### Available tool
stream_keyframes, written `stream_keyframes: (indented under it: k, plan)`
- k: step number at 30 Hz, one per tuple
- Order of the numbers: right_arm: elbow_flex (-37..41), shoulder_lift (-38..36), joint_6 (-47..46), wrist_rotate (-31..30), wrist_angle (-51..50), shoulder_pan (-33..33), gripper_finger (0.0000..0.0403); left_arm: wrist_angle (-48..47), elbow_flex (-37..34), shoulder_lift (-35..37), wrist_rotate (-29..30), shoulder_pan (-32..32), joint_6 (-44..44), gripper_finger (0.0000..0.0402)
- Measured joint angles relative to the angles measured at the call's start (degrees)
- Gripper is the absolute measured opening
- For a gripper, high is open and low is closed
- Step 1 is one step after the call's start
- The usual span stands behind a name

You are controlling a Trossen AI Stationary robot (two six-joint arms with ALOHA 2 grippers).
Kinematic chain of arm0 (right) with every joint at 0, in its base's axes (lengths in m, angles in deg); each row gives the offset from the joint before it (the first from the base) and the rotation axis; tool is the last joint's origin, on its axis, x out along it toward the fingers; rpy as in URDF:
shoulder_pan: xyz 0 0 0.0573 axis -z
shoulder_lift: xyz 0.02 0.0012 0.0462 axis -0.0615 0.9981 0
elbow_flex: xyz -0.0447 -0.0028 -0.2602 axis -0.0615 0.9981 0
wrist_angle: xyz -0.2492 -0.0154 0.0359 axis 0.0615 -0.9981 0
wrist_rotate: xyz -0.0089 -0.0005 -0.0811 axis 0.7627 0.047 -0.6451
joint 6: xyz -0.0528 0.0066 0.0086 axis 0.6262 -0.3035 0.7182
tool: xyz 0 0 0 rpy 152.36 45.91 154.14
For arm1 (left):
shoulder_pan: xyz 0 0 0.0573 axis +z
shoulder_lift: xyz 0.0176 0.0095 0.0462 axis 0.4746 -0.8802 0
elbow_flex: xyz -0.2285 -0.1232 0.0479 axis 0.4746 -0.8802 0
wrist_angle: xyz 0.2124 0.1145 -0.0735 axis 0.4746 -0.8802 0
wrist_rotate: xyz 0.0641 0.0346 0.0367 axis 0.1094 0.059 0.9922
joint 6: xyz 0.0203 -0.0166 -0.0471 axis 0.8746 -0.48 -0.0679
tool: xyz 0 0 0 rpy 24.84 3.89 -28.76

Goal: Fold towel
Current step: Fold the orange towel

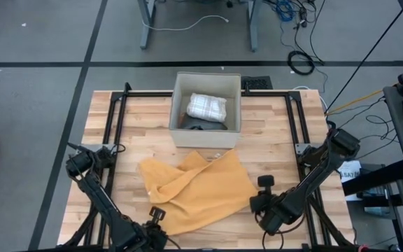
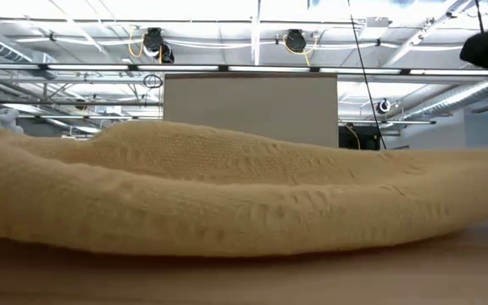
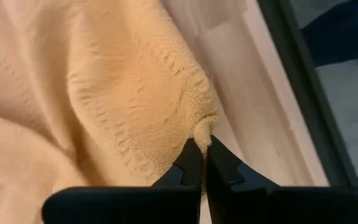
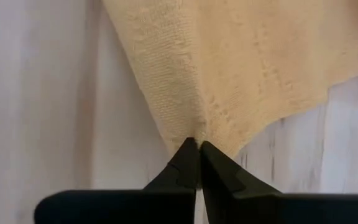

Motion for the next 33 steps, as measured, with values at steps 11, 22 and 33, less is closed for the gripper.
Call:
stream_keyframes:
  k: [11, 22, 33]
  plan:
    - [-0.02, -5.16, 2.18, 10.88, 22.24, -1.71, 0.0000, -3.38, 0.13, 0.02, -3.91, -0.07, 0.94, 0.0001]
    - [-0.02, -4.91, -3.34, 13.65, 23.40, -2.79, 0.0041, -6.27, 0.11, 0.02, -8.16, -0.35, -1.53, 0.0006]
    - [-0.05, -7.14, -2.62, 10.20, 23.43, -2.63, 0.0187, -6.05, 0.11, 0.02, -8.78, -0.33, -3.26, 0.0130]
